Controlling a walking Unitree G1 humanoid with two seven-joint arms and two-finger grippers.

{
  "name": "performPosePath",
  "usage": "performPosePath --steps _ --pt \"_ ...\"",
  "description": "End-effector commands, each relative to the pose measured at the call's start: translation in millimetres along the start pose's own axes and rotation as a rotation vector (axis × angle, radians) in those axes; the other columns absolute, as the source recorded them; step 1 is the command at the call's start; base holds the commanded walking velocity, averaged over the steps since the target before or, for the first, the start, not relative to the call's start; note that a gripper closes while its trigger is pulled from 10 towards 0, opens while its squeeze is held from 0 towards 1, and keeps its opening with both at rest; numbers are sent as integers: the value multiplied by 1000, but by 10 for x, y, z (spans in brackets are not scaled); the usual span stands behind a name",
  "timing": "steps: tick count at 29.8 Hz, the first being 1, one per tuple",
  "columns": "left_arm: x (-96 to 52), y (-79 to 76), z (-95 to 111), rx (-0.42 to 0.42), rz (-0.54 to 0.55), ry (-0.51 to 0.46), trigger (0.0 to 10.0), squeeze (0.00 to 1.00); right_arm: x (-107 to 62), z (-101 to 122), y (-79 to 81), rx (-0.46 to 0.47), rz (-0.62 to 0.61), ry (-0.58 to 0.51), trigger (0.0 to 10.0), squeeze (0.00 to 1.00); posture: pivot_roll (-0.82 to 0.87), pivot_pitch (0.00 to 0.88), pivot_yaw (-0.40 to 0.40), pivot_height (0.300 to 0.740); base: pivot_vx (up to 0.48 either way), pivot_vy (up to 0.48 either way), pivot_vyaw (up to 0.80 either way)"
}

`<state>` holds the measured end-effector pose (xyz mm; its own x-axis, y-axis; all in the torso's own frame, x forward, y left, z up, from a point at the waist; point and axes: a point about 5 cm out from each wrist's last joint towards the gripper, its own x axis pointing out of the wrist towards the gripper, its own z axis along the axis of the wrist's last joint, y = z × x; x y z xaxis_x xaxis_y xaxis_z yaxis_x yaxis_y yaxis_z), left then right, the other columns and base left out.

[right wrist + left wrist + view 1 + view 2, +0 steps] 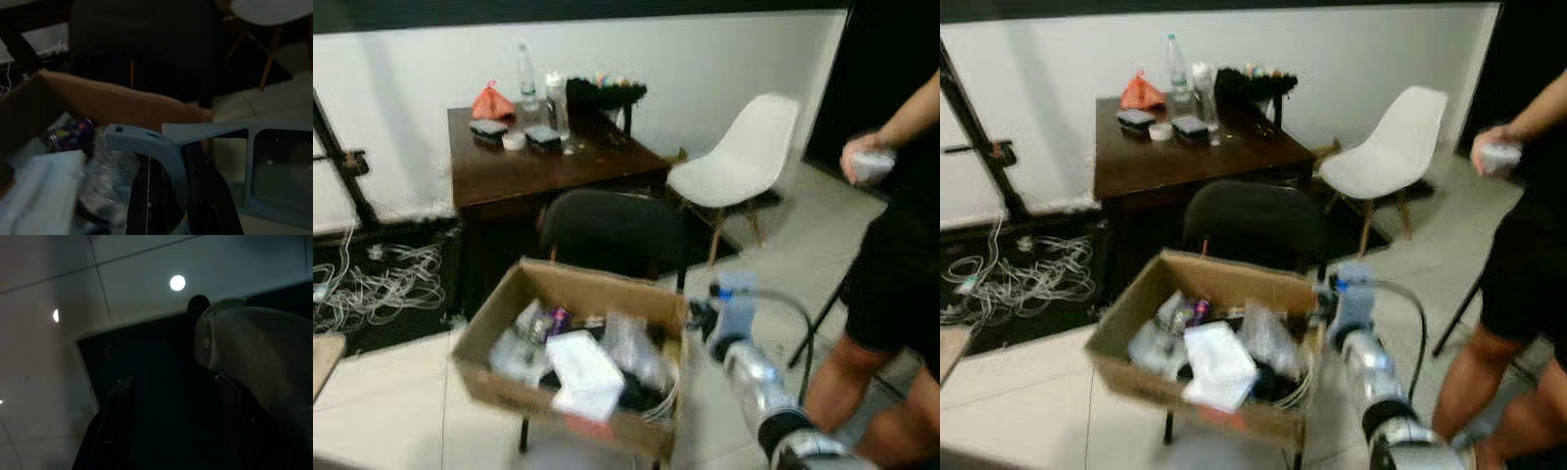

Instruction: Picking trash to rubbish bin

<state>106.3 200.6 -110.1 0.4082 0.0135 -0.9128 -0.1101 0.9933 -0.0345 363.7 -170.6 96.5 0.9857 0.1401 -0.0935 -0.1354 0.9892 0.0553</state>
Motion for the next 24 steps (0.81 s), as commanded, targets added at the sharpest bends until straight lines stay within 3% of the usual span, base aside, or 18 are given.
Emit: performPosePath --steps 1,7,18,22,24 --pt "-10 8 -69 -2 1 26 10000 0 11 -6 40 3 11 6 10000 0 -70 78 30 740 0 0 0" --pt "-8 -3 -63 3 -8 28 10000 0 19 10 40 3 11 3 10000 0 -70 76 26 740 0 0 0" --pt "-8 -6 -70 -3 -5 28 10000 0 31 22 89 -5 35 -2 10000 0 -71 78 26 740 352 0 0" --pt "-9 0 -71 -4 1 26 10000 0 39 18 177 -21 88 -6 10000 0 -70 81 28 740 0 0 0" --pt "-12 10 -79 6 5 29 10000 0 39 4 420 -40 240 -28 10000 0 -65 88 33 740 0 0 0"
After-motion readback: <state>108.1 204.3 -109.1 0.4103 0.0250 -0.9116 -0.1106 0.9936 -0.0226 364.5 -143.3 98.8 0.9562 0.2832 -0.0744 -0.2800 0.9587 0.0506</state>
